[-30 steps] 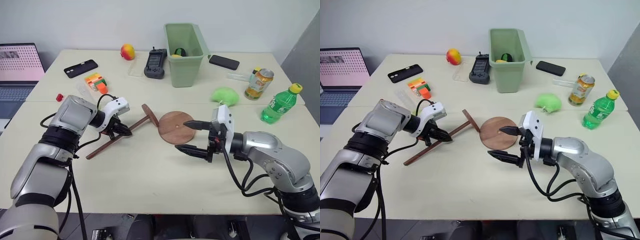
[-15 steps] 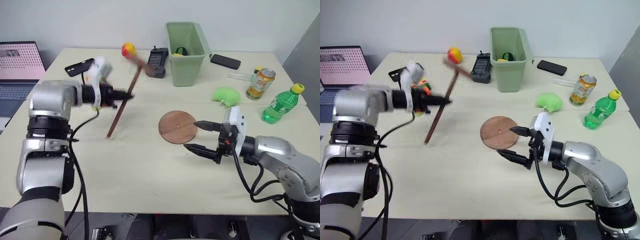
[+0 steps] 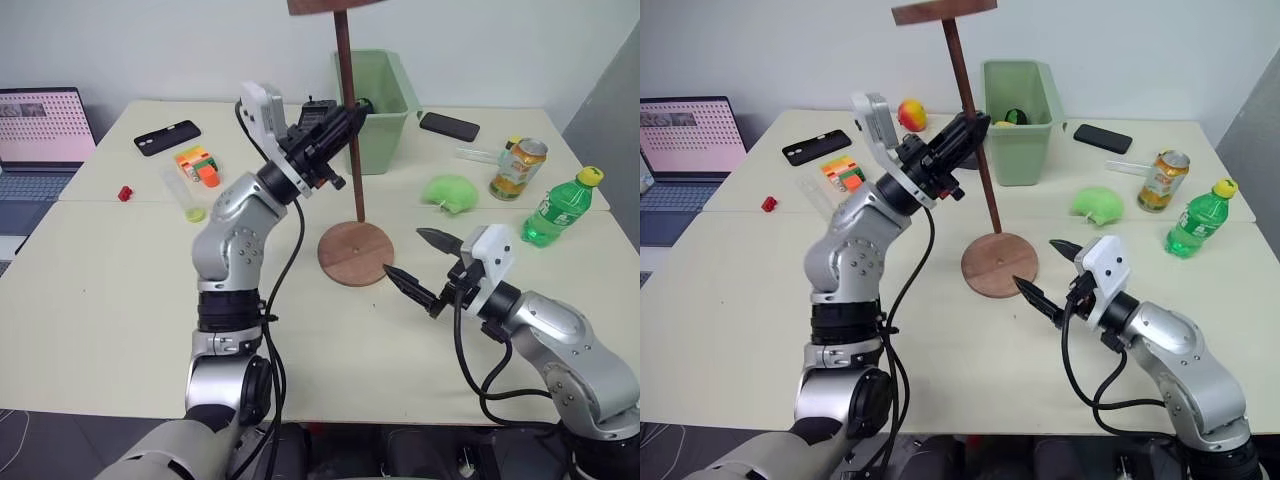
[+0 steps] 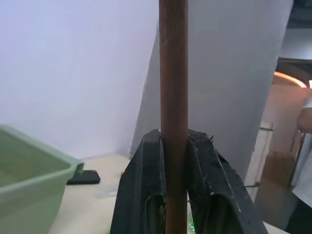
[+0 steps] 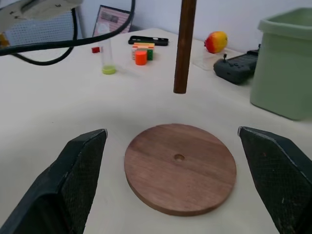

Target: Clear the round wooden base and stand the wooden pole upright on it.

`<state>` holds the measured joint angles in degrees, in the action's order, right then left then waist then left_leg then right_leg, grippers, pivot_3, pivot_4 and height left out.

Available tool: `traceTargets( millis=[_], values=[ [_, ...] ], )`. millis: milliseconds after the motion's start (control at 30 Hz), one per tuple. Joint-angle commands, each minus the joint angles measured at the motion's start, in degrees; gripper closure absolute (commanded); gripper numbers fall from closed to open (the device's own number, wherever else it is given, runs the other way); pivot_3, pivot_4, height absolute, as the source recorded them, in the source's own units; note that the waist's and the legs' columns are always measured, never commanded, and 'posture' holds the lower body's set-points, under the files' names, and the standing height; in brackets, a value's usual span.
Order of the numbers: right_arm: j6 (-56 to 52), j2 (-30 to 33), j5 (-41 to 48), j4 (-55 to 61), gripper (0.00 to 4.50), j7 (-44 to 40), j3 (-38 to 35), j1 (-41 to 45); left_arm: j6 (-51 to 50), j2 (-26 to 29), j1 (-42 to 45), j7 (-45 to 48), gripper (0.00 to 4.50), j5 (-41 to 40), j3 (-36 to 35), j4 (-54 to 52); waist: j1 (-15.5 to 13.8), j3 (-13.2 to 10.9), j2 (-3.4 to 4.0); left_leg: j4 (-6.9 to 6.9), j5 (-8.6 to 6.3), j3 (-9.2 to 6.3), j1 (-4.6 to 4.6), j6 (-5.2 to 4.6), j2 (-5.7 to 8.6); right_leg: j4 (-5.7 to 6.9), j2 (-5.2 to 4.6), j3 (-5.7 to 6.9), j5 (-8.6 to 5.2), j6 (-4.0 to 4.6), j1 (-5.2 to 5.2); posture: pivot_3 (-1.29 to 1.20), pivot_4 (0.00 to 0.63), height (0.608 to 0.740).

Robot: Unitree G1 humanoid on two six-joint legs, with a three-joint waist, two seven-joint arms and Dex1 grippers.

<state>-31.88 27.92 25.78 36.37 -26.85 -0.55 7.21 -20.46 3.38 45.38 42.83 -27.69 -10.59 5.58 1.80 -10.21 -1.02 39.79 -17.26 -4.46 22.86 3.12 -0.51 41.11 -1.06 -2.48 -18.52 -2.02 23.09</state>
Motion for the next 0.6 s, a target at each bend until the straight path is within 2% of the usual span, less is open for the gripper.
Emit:
traceTargets(
  millis=[33,267,600],
  values=[
    [1.38,-0.73,-0.83,3.28,0.00,2.05,-1.34,-0.73,7.76,0.42,-2.16,2.66,4.24,2.41,2.89,2.55,-0.01,-0.01,-0.01,0.00,0.00,-0.01,0.01,0.00,0.00,0.00,0.01,0.01,0.00,0.00,0.00,0.00,0.150,0.740],
    [0.00,0.02,-0.46,4.90,0.00,1.93,-0.55,-2.94,15.01,0.20,-3.99,4.00,4.24,5.01,6.22,8.19,-0.22,-0.01,-0.01,0.01,0.00,-0.03,0.06,-0.01,0.07,-0.07,0.06,0.03,0.00,0.00,0.00,0.00,0.150,0.740],
    [-1.48,-0.37,0.27,2.90,0.00,2.02,-0.36,-1.61,27.36,-0.73,-0.49,4.65,4.24,8.67,7.46,23.01,-0.17,-0.01,-0.02,0.01,-0.03,-0.04,0.05,-0.06,0.15,-0.07,0.09,0.07,0.00,0.00,-0.03,0.00,0.150,0.740]
  ],
)
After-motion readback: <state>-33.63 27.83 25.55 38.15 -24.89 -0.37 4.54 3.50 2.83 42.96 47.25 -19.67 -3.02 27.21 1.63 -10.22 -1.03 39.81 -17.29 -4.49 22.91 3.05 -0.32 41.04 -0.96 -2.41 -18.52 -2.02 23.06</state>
